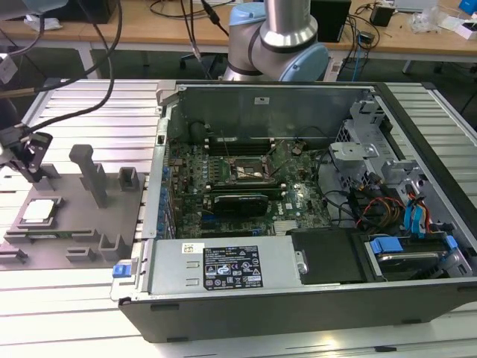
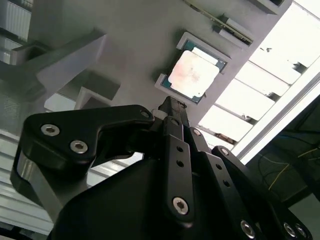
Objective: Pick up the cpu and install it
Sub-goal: 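Pick up the cpu and move it towards the insertion slot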
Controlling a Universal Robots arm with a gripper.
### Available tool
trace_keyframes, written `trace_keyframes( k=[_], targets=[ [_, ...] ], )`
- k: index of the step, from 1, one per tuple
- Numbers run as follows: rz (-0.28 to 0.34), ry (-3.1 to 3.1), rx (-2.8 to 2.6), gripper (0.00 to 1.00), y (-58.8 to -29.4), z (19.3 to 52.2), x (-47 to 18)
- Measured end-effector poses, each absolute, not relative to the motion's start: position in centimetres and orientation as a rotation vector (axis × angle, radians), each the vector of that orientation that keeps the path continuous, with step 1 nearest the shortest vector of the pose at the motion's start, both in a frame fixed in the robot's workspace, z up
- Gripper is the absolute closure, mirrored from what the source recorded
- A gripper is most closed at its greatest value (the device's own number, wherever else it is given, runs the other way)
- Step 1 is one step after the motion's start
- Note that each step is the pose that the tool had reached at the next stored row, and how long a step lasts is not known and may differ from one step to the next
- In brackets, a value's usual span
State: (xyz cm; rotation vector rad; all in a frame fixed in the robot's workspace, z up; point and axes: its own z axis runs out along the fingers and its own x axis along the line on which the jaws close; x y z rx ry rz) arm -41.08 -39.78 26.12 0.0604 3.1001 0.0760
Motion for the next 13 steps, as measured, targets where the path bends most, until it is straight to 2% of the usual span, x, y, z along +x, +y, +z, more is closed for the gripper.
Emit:
trace_keyframes(
  k=[13],
  targets=[
    [0.076, 3.101, 0.06, 0.89, -39.8, 23.9, -42.3]
  ],
)
